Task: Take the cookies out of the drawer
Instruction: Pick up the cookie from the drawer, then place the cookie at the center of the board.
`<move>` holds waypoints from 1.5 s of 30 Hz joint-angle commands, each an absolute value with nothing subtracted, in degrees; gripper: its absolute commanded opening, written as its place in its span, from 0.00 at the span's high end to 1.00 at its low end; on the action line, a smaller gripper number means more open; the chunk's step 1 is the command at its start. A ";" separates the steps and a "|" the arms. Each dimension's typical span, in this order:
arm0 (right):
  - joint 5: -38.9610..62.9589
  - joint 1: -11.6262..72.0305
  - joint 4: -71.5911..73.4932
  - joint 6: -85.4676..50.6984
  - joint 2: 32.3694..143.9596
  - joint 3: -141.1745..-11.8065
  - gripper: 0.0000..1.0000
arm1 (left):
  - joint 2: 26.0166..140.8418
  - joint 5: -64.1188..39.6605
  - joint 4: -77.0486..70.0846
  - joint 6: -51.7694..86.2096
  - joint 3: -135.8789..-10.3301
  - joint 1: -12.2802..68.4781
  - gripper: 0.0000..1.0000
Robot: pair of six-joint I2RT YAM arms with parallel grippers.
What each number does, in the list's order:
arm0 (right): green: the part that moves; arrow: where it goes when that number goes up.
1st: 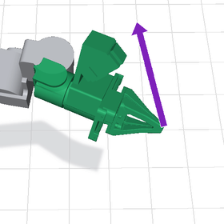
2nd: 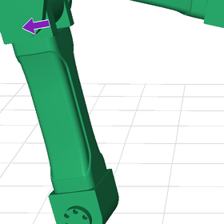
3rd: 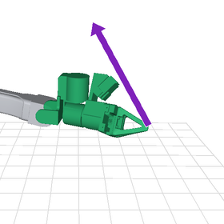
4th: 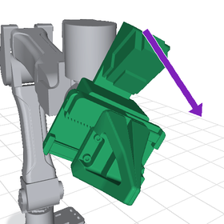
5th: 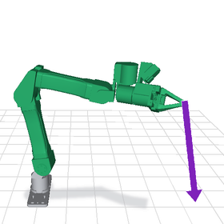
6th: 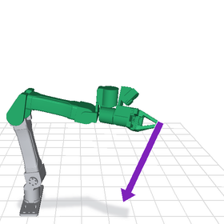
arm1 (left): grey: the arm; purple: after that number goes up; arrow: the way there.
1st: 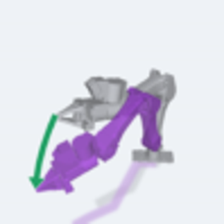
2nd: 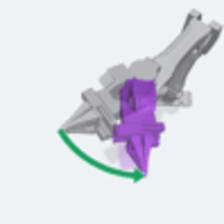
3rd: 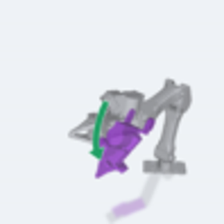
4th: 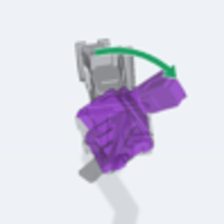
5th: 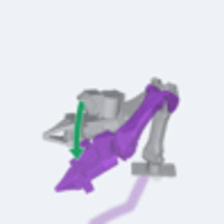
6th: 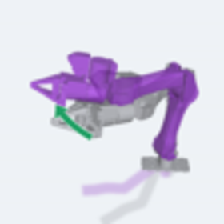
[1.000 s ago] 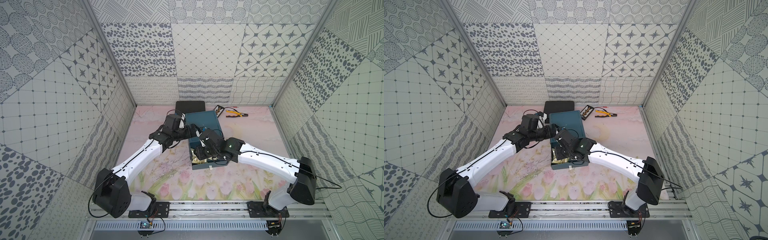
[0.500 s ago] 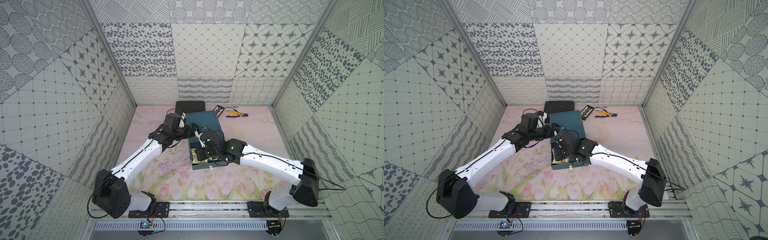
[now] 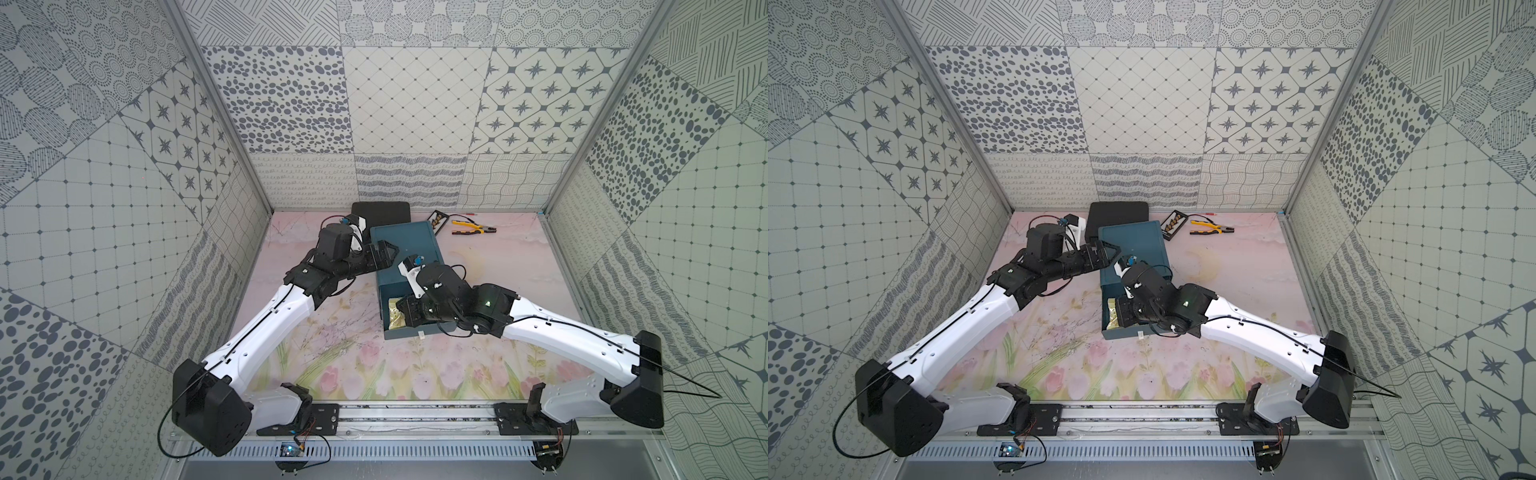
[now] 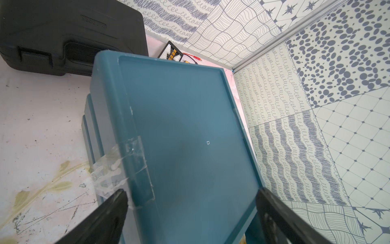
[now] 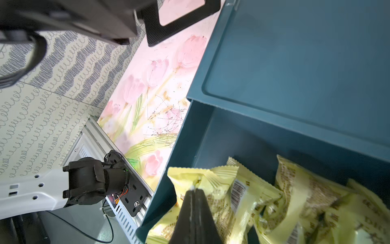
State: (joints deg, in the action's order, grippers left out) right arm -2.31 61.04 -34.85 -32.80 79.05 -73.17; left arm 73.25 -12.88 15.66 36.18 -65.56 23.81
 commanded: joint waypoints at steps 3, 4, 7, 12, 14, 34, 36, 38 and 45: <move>-3.20 60.44 -32.66 -32.63 75.19 -72.68 1.00 | 71.12 -12.96 14.83 34.21 -66.09 23.45 0.01; -2.30 59.99 -32.29 -32.61 74.91 -72.77 1.00 | 70.78 -12.95 14.98 34.23 -66.04 23.46 0.01; -1.93 58.77 -32.08 -32.63 74.28 -73.77 1.00 | 69.13 -12.85 14.37 34.61 -65.32 23.42 0.01; -1.79 57.13 -32.01 -32.08 73.27 -75.09 1.00 | 67.57 -13.26 15.90 33.98 -66.10 23.46 0.01; -1.31 56.22 -32.04 -31.92 72.76 -75.69 1.00 | 67.43 -13.59 17.15 33.71 -66.93 23.35 0.01; -2.81 38.80 -44.65 -21.05 67.88 -84.01 1.00 | 70.99 -15.06 19.94 32.14 -75.77 34.50 0.01; -2.48 34.18 -45.40 -19.16 67.67 -83.13 1.00 | 71.09 -13.29 18.88 31.89 -75.38 36.91 0.01; 0.21 28.35 -45.46 -17.27 68.13 -81.57 1.00 | 71.29 -12.48 18.25 32.00 -75.21 38.61 0.01; 4.98 18.11 -42.15 -11.54 74.34 -74.72 1.00 | 73.37 -9.70 21.70 31.65 -76.14 40.98 0.01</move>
State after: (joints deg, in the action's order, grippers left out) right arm 1.56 19.51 -44.34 -15.70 71.48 -77.87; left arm 72.38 -13.06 19.29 33.85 -75.26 39.59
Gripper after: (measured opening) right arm 0.060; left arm 0.987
